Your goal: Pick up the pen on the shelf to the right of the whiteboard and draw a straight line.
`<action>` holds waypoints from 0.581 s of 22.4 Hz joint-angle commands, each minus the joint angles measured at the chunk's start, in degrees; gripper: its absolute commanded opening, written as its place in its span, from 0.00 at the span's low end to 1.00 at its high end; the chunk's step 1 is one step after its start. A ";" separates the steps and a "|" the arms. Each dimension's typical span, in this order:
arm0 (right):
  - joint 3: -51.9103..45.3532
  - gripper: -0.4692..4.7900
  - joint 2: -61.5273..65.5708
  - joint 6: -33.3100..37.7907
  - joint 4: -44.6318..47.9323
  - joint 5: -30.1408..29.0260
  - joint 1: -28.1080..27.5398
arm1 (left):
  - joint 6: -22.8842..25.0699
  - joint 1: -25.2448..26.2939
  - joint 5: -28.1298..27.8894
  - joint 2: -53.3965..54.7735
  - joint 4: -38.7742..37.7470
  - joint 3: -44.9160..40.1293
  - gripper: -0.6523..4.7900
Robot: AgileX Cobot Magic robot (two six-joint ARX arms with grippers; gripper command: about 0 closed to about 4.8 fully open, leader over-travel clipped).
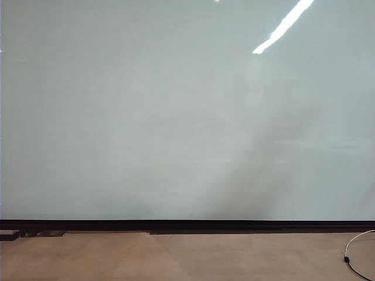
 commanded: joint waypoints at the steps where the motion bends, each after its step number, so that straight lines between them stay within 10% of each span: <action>1: 0.46 0.22 0.00 1.66 2.71 -1.55 0.02 | 0.04 -0.04 0.15 0.00 0.33 0.20 0.11; 9: 11.19 0.36 11.69 1.53 6.86 2.27 -6.29 | 0.04 -0.04 0.15 0.00 0.33 0.20 0.11; 13: 11.85 0.54 26.03 3.65 25.44 -17.90 -20.87 | 0.04 -0.04 0.15 0.00 0.31 0.20 0.11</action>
